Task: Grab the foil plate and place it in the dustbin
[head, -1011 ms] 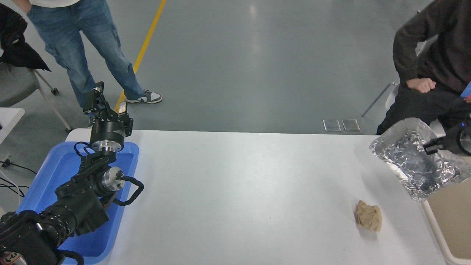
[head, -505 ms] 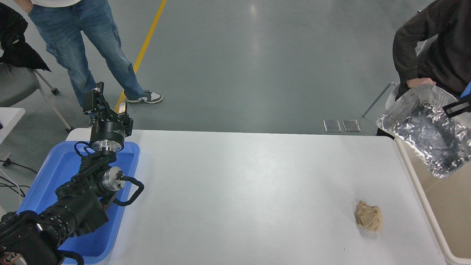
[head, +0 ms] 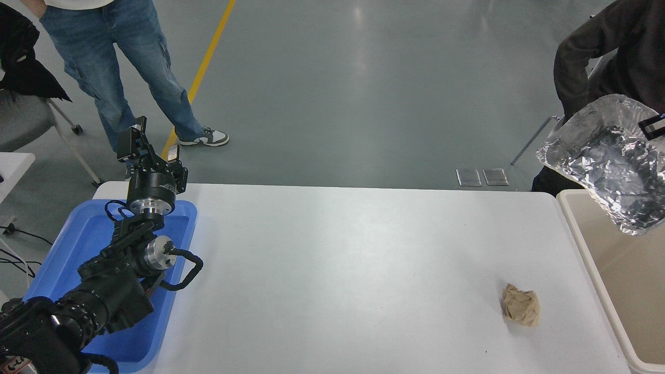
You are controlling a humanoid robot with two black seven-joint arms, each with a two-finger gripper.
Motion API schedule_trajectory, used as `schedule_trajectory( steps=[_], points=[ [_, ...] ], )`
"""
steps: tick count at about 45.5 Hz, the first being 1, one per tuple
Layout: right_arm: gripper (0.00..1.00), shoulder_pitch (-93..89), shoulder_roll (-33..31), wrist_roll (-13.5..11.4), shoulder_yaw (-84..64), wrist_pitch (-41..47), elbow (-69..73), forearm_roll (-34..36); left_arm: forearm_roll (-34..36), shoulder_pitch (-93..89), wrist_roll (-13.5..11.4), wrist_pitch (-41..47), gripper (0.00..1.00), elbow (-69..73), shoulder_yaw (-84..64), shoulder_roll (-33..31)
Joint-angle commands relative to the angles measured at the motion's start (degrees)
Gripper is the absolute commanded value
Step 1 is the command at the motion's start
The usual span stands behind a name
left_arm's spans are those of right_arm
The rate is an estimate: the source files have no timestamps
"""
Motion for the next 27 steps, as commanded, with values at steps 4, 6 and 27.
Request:
schedule_trajectory(
  steps=[4, 6, 27],
  points=[
    [0.0, -3.9, -1.1, -0.1, -0.3, 0.5, -2.7, -0.1, 0.0, 0.0, 0.0, 0.0, 1.0, 0.0, 0.0, 0.1],
    [0.0, -7.7, -2.0, -0.1, 0.2, 0.3, -6.8, -0.1, 0.0, 0.0, 0.0, 0.0, 1.0, 0.0, 0.0, 0.1],
    [0.0, -41.6, -3.9, 3.4, 10.1, -5.4, -39.3, 0.7, 0.0, 0.0, -0.1, 0.0, 1.0, 0.0, 0.0, 0.1]
  ],
)
